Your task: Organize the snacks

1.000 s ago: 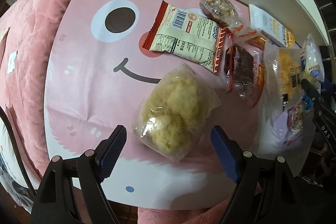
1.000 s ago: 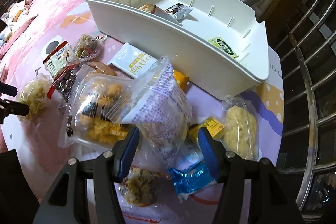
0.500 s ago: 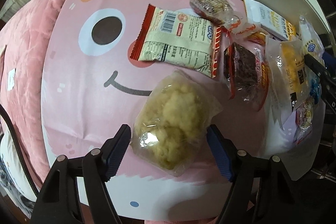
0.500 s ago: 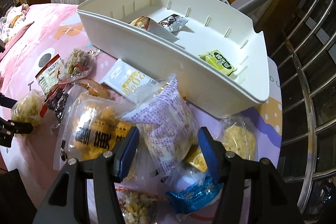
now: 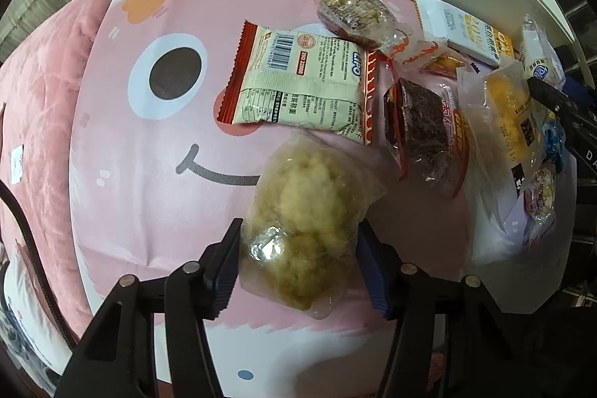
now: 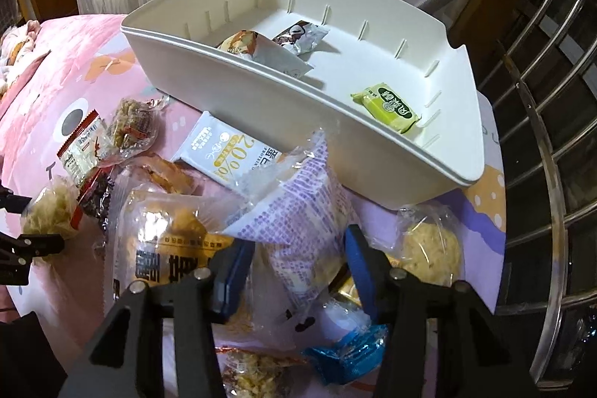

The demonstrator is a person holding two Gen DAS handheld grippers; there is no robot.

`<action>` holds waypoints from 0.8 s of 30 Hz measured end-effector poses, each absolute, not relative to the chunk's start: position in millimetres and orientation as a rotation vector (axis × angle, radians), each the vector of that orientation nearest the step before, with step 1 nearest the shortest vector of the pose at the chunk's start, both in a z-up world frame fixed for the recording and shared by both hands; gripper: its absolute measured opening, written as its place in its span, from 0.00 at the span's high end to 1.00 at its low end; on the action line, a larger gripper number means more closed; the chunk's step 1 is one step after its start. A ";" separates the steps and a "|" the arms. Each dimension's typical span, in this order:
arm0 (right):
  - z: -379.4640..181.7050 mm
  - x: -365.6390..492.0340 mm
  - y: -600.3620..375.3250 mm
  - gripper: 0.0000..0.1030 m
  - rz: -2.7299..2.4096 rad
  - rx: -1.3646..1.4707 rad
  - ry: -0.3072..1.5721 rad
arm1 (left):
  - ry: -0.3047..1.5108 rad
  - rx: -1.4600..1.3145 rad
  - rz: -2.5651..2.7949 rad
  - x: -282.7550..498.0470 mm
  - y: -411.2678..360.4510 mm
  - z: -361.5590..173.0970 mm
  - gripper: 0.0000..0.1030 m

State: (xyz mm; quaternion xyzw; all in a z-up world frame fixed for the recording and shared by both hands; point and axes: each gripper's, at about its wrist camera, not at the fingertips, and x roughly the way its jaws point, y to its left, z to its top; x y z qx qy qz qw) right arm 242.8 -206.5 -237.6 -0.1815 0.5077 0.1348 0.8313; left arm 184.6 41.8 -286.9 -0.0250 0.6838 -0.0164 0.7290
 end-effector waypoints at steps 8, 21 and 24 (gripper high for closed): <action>-233.5 242.9 -202.4 0.61 0.258 -0.382 1.110 | 1.500 -0.059 -0.062 190.7 49.6 -282.6 0.57; -213.2 235.3 -191.5 0.63 0.254 -0.332 1.146 | 1.485 -0.031 -0.062 205.4 61.9 -255.7 0.65; -206.4 231.5 -186.4 0.63 0.274 -0.313 1.146 | 1.467 -0.026 -0.054 205.8 63.7 -244.7 0.65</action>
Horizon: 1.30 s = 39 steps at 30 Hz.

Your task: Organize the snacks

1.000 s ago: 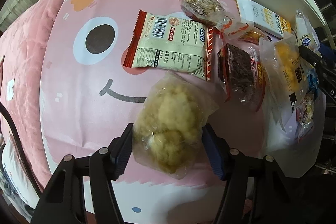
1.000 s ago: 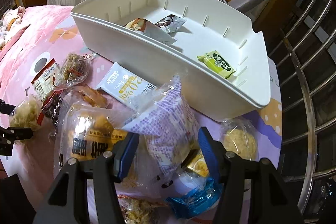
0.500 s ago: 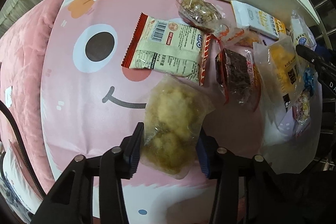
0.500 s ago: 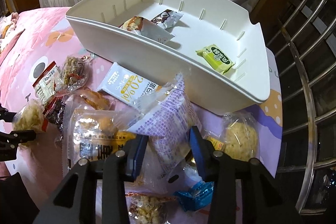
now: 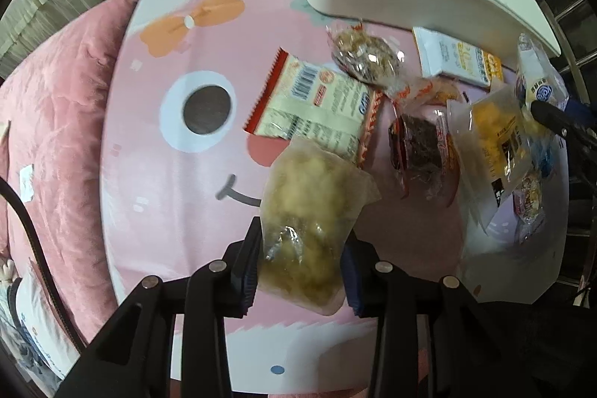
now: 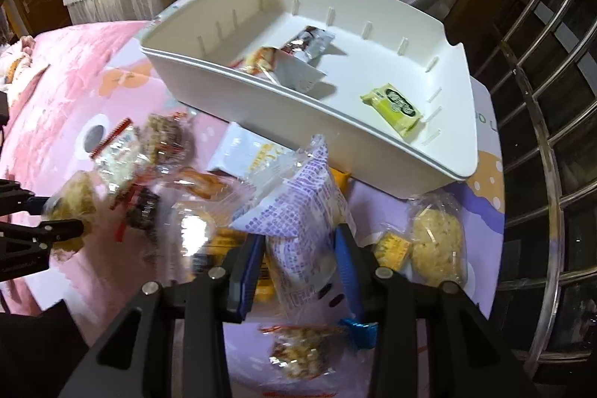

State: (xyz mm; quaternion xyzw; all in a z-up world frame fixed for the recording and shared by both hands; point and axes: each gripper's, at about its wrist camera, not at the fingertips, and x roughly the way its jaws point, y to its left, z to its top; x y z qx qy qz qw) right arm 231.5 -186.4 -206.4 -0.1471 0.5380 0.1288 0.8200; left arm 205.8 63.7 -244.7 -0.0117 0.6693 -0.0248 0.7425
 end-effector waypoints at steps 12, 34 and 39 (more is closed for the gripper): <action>-172.7 227.7 -151.3 0.62 0.391 -0.223 1.086 | 1.343 0.017 -0.045 227.3 63.9 -180.6 0.65; -99.3 283.0 -168.4 0.62 0.320 -0.119 0.838 | 1.148 0.024 -0.117 333.0 29.7 -100.0 0.65; -97.1 291.6 -188.0 0.62 0.281 -0.088 0.835 | 1.128 0.026 -0.140 353.9 12.4 -93.1 0.65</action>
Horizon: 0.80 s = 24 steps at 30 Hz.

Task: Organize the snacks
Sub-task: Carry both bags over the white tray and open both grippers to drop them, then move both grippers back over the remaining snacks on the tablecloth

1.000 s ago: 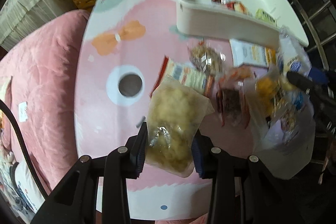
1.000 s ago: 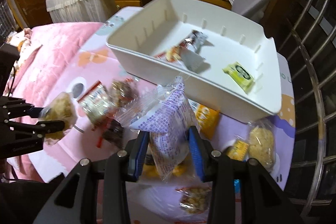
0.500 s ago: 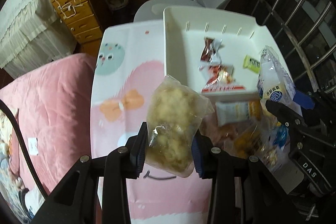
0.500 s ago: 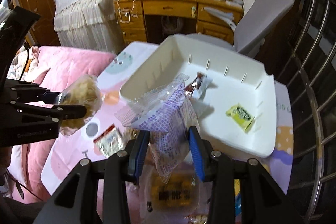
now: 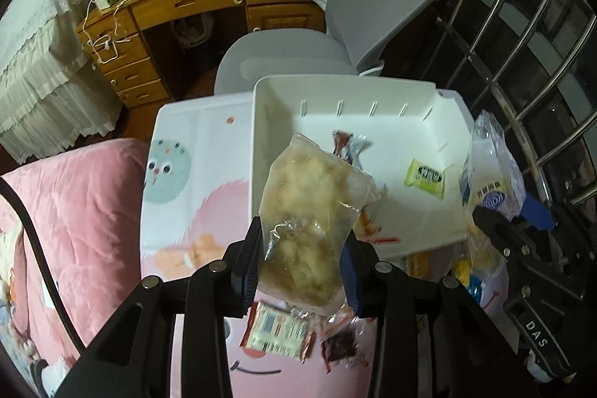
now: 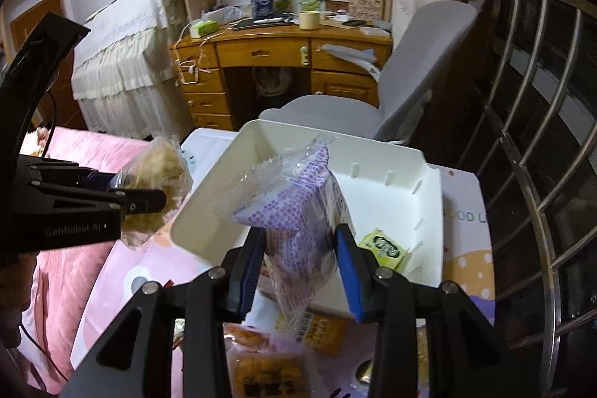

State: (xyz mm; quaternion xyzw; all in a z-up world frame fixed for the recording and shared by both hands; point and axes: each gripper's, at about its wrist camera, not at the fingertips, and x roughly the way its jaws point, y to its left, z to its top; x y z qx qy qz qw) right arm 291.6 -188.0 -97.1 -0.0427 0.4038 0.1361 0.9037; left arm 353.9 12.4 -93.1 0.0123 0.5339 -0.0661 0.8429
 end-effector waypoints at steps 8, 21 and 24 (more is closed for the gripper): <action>-102.2 301.1 -218.0 0.61 0.241 -0.035 0.853 | 1.131 0.040 -0.162 376.2 -9.0 -94.1 0.61; -110.3 306.6 -244.7 0.55 0.239 0.032 0.908 | 1.175 0.022 -0.114 367.0 -14.4 -96.4 0.36; -110.2 304.4 -250.3 0.54 0.243 0.057 0.919 | 1.180 0.021 -0.102 358.7 -13.1 -95.6 0.36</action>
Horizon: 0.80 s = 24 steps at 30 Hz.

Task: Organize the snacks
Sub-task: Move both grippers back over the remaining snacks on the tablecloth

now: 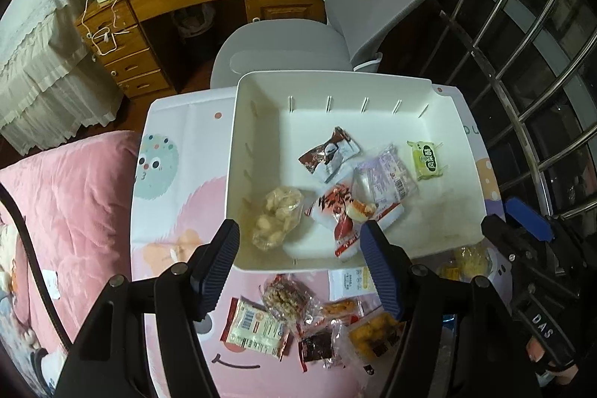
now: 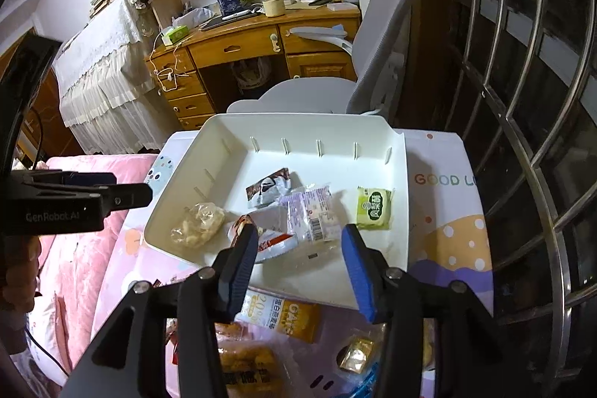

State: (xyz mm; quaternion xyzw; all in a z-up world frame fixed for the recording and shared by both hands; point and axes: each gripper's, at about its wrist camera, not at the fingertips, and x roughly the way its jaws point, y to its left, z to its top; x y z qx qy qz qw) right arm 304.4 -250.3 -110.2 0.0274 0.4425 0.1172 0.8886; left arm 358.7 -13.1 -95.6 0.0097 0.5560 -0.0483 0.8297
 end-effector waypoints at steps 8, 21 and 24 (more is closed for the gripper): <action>-115.3 290.5 -263.4 0.49 0.217 0.079 0.967 | 1.186 0.024 -0.082 327.8 -2.2 -95.6 0.36; -119.5 238.6 -274.7 0.47 0.117 0.132 1.024 | 1.182 0.003 -0.087 265.4 46.4 -93.1 0.34; -118.4 221.6 -269.7 0.46 0.094 0.172 1.033 | 1.180 0.009 -0.114 248.5 60.0 -91.5 0.34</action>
